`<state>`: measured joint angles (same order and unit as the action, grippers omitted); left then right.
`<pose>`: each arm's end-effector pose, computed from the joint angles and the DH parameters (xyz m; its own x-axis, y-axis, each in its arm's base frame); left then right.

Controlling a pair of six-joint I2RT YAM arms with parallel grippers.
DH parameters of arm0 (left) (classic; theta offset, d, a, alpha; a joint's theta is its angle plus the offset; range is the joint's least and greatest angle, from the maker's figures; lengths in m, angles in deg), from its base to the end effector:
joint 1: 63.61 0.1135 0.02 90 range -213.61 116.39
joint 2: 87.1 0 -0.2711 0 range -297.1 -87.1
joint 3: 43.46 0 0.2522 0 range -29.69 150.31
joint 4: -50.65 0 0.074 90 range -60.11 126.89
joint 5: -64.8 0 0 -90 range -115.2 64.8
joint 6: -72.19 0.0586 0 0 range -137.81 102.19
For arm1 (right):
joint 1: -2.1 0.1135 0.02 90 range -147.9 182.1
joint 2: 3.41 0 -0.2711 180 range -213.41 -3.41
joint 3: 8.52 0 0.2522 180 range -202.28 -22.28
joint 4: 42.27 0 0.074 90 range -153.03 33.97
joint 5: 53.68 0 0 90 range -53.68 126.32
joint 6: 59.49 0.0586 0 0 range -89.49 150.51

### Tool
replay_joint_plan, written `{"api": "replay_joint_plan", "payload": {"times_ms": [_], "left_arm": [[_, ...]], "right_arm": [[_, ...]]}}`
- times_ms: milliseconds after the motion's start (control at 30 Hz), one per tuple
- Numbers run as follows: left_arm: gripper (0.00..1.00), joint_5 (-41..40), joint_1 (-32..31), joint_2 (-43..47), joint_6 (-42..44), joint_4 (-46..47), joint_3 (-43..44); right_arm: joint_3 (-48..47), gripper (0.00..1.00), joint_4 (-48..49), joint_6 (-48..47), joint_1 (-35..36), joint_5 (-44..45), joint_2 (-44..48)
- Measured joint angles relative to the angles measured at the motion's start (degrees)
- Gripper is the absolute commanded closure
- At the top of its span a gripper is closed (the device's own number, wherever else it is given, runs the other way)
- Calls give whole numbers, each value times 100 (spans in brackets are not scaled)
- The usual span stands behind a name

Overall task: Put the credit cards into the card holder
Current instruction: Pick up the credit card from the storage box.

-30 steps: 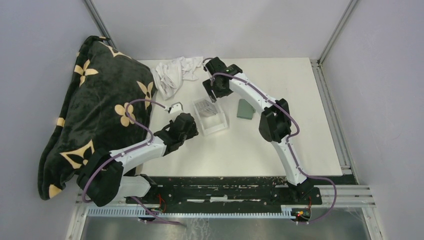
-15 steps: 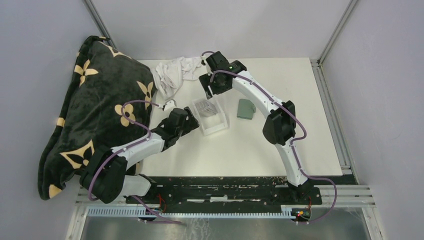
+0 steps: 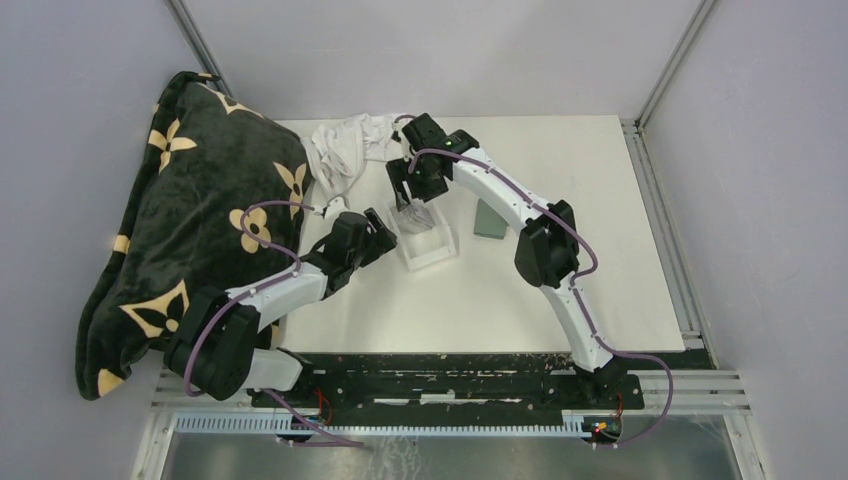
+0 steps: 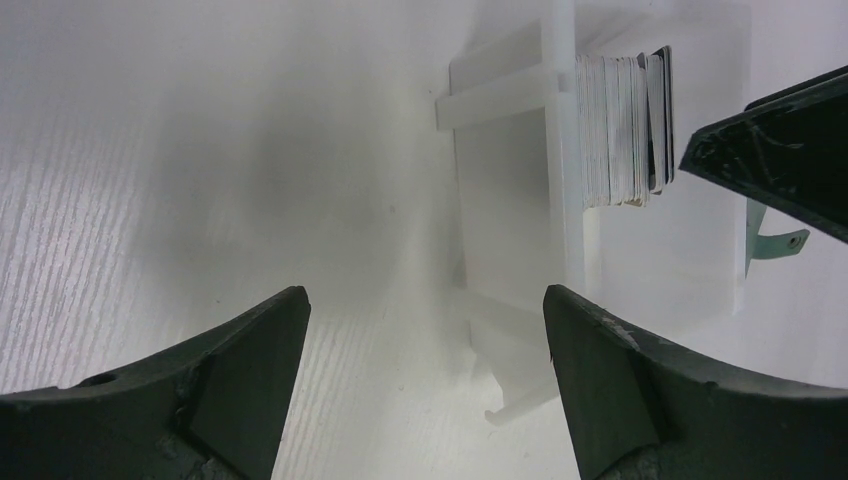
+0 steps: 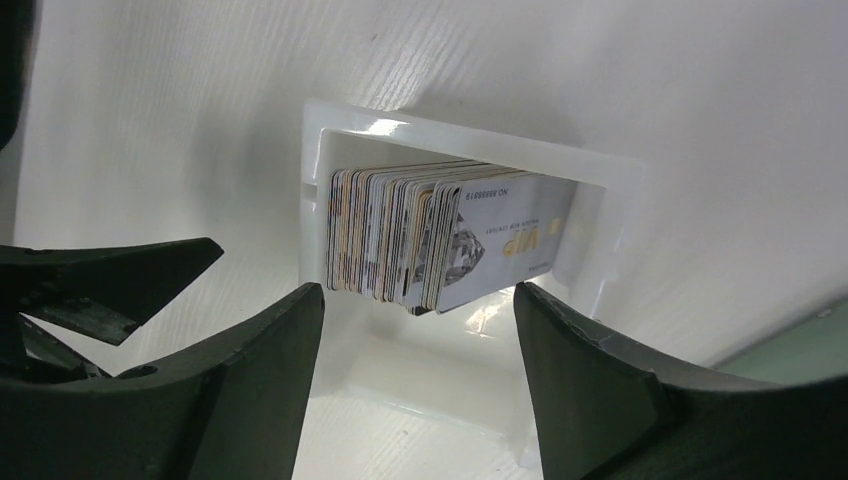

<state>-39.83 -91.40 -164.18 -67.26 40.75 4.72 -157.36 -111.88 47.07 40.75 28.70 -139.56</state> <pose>0.2564 -0.1184 0.1740 -0.5708 -0.5302 -0.6269 -0.2411 0.8381 -0.4893 0.4119 0.3394 0.2460 -0.8198 -0.2939 -0.4915 -0.4610 0.8478 0.2621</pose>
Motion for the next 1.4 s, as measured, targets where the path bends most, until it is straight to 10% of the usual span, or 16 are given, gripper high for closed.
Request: {"api": "replay_joint_plan", "payload": {"times_ms": [1400], "left_arm": [[12,721,271,-852,0,732,2]], "right_arm": [[323,41,549,960,-468,-1499,-455]]}}
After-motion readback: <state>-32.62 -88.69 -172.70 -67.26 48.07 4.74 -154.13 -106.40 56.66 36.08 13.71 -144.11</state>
